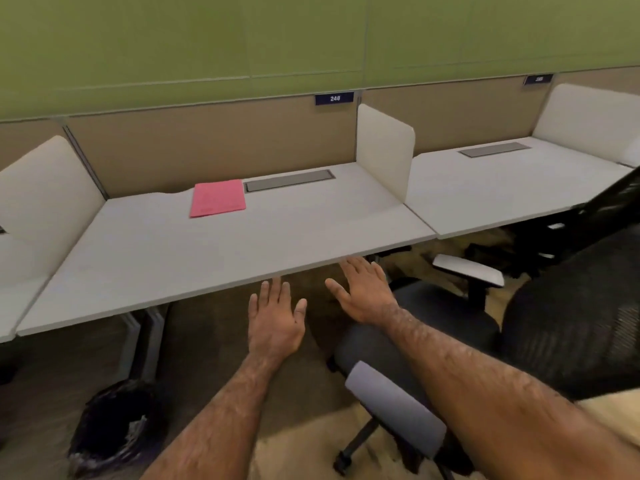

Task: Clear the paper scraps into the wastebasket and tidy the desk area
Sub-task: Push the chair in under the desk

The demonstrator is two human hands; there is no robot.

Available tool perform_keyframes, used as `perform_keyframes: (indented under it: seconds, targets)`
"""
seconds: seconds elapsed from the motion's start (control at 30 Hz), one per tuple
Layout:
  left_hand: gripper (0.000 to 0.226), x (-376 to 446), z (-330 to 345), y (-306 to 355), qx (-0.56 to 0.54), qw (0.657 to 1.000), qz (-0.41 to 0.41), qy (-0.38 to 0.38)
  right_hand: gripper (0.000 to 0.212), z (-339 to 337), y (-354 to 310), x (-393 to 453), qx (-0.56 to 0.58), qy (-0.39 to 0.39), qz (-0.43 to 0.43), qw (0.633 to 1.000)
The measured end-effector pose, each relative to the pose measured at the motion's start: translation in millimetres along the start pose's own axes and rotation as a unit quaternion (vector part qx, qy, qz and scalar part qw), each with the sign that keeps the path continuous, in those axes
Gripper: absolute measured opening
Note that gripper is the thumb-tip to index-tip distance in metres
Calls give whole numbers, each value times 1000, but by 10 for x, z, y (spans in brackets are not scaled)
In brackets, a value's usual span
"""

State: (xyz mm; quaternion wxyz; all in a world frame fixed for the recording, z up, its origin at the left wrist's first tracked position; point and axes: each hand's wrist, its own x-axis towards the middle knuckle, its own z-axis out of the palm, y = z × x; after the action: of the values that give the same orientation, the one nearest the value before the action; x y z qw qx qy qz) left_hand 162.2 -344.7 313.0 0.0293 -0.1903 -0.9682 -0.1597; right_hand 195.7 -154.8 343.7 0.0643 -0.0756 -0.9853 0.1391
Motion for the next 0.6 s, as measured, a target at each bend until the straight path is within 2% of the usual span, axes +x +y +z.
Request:
perform_keyframes:
  seconds: [0.1,0.3,0.43,0.6]
  targets:
    - [74,-170,124,718,3,999,37,0,71,-410,574,-277,-9,25,21,999]
    - [65,-406,194,2106,-5,990,143,-8,68,-1321,1680,-675,-44,62,110,991]
    - [69,-533,234,2908,-18,976,213,-37,69,-1827,2457,-1004,-87,87,172,977]
    - [73,-771,271,3762,-74,947,295,-103,69,-2141,3293,-1395,-115,84,278,950]
